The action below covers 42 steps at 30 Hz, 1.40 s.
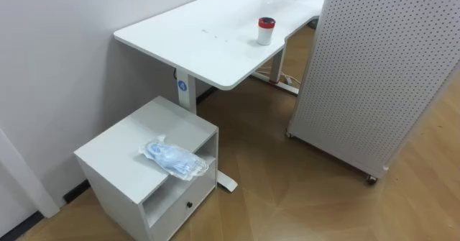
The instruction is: Pick garbage
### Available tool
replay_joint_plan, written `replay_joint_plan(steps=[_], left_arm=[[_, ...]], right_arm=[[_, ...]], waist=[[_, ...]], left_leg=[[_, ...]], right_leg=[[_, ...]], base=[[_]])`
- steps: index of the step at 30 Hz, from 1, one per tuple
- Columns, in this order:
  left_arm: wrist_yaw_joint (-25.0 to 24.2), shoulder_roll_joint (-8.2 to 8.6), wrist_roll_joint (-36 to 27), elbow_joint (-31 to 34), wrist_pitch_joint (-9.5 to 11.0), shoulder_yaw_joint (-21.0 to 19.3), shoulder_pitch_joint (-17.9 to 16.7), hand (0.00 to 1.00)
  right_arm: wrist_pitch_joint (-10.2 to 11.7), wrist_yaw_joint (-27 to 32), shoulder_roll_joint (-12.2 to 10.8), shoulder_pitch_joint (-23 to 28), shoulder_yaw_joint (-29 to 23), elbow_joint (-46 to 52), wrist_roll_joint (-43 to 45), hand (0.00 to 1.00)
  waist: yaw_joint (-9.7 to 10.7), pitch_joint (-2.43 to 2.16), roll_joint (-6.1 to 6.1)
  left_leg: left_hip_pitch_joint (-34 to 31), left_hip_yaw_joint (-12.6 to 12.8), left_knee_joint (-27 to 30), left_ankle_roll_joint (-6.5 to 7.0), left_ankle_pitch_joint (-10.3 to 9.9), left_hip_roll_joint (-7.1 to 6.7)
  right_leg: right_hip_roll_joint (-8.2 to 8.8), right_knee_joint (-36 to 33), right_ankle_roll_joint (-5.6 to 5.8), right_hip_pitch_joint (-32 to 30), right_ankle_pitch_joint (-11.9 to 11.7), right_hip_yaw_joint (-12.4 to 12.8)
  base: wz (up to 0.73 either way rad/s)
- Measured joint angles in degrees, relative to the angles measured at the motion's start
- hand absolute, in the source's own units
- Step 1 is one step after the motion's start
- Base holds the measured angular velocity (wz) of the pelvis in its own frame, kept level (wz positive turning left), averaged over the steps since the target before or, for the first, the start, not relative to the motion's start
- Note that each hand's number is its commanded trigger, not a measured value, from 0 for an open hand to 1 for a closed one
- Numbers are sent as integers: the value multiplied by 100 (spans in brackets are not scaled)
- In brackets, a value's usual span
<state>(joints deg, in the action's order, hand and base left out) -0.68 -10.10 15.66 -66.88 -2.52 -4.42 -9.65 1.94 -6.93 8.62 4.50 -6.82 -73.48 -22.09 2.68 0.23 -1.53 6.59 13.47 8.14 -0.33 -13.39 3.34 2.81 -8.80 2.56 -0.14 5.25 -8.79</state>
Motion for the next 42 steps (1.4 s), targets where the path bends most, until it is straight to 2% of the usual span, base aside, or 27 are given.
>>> replay_joint_plan(steps=[10, 16, 21, 22, 23, 24, 25, 27, 28, 29, 30, 31, 32, 33, 34, 35, 36, 37, 38, 39, 40, 41, 42], left_arm=[[28, -6, -16, 1, 0, -1, -3, 0], [125, -3, 22, -17, 2, 4, -7, 0], [169, -6, 97, -235, -43, -55, -14, 0], [139, 3, 188, -259, -93, -136, -18, 0], [126, -2, 281, -286, -113, -258, -16, 0], [122, -30, 314, -303, -123, -334, -32, 0], [117, -50, 313, -311, -128, -339, -32, 0], [115, -83, 306, -427, -143, -331, -63, 0], [112, -80, 305, -431, -162, -327, -88, 0], [95, -76, 307, -429, -210, -326, -105, 0], [69, -78, 308, -426, -227, -327, -114, 0], [38, -71, 309, -422, -234, -325, -113, 0], [-11, -52, 309, -419, -251, -325, -125, 0], [-17, -35, 306, -419, -271, -320, -208, 0], [-23, -17, 299, -408, -288, -294, -209, 0], [-60, 11, 299, -374, -296, -182, -164, 0], [-92, 16, 300, -355, -292, -133, -163, 0], [-120, 29, 300, -348, -271, -95, -178, 0], [-120, 30, 298, -347, -268, -115, -232, 0], [-117, 20, 299, -346, -269, -121, -267, 0], [-109, -4, 286, -342, -271, -143, -358, 0], [-108, -1, 265, -340, -270, -157, -414, 0], [-109, 2, 256, -334, -264, -157, -424, 0]], right_arm=[[-2, 2, 7, -8, 107, -6, -1, 100], [-5, -4, 9, -1, 115, -10, -12, 100], [-7, -8, 8, 26, 109, -19, -18, 100], [-12, -24, 5, 40, 103, -18, -11, 100], [-17, -44, 5, 42, 99, -16, 17, 100], [-33, -86, 9, 41, 92, -16, 38, 100], [-37, -96, 10, 41, 92, -16, 38, 100], [-79, -184, 38, 36, 95, 6, 38, 100], [-80, -201, 42, 37, 98, 7, 37, 100], [-80, -202, 41, 37, 98, 8, 31, 100], [-82, -199, 38, 21, 101, 3, 28, 100], [-82, -190, 45, 4, 99, 4, 27, 100], [-80, -168, 63, 1, 98, -17, 20, 100], [-82, -126, 70, -22, 107, -25, -12, 100], [-84, -116, 84, 20, 115, -21, -47, 100], [-84, -57, 131, 136, 104, 9, -86, 100], [-95, -24, 153, 174, 103, -2, -88, 100], [-159, 21, 211, 209, 105, -33, -110, 100], [-212, 82, 255, 205, 108, -44, -107, 100], [-211, 111, 263, 211, 110, -45, -87, 100], [-219, 157, 263, 242, 118, -58, -54, 100], [-230, 215, 278, 263, 186, -20, -40, 100], [-235, 234, 282, 312, 206, -2, -40, 100]], waist=[[-18, -10, -20], [-17, 24, -12], [-53, 5, 15], [-90, -6, 8], [-125, -5, -32], [-143, 22, -51], [-140, 16, -63], [-153, 16, -85], [-147, 17, -91], [-148, 18, -110], [-158, 2, -165], [-155, -3, -163], [-149, 6, -132], [-152, 32, -175], [-121, 21, -177], [-75, 22, -196], [-72, 23, -217], [-141, 20, -232], [-235, 12, -222], [-276, 8, -218], [-373, 13, -206], [-398, 9, -206], [-391, 6, -205]], left_leg=[[33, 0, 6, 0, 0, 1], [22, 1, 7, -2, -7, 7], [16, 10, 115, -24, -74, 62], [17, 21, 150, -37, -87, 79], [3, 34, 272, -64, -156, 116], [-46, 38, 498, -96, -287, 188], [-90, 38, 642, -119, -371, 228], [-228, 48, 1262, -244, -713, 443], [-250, 50, 1398, -276, -777, 496], [-339, 34, 1691, -335, -878, 572], [-534, -7, 2175, -354, -895, 633], [-648, -31, 2481, -336, -877, 689], [-957, -180, 3178, -237, -772, 807], [-1257, -410, 3759, -88, -633, 802], [-1399, -492, 3815, -74, -649, 704], [-1763, -572, 3725, 3, -692, 388], [-1941, -590, 3592, 2, -686, 233], [-2242, -525, 3090, -10, -619, -80], [-2473, -457, 2378, -38, -332, -224], [-2586, -450, 2013, -22, -105, -253], [-2726, -460, 1446, -27, 401, -290], [-2751, -483, 953, -13, 847, -289], [-2749, -484, 797, 10, 1065, -294]], right_leg=[[0, 2, 0, 35, 0, 3], [-1, -1, -1, 34, 0, -9], [-34, -6, -8, 61, 5, -44], [-36, -54, -35, 52, 41, -150], [-34, -211, -73, 15, 151, -275], [-40, -414, -107, -21, 290, -336], [-42, -556, -130, -59, 381, -381], [-85, -1133, -243, -190, 753, -565], [-101, -1259, -268, -215, 836, -564], [-117, -1502, -328, -335, 1029, -556], [-104, -1730, -380, -436, 1236, -500], [-127, -1796, -422, -448, 1290, -452], [-177, -1848, -495, -374, 1358, -359], [-232, -1844, -608, -226, 1457, -211], [-230, -1824, -631, -158, 1496, -163], [-213, -1789, -634, -52, 1590, -49], [-192, -1793, -638, -33, 1640, 47], [-182, -1774, -625, 59, 1718, 272], [-178, -1718, -641, 163, 1746, 416], [-172, -1681, -639, 219, 1770, 451], [-94, -1655, -636, 290, 1847, 518], [-74, -1516, -582, 456, 1901, 624], [-56, -1428, -550, 542, 1928, 643]], base=[[0], [0], [0], [-5], [-6], [-3], [0], [-11], [-13], [-6], [0], [-4], [0], [8], [43], [52], [47], [0], [-19], [-54], [-59], [-52], [-24]])
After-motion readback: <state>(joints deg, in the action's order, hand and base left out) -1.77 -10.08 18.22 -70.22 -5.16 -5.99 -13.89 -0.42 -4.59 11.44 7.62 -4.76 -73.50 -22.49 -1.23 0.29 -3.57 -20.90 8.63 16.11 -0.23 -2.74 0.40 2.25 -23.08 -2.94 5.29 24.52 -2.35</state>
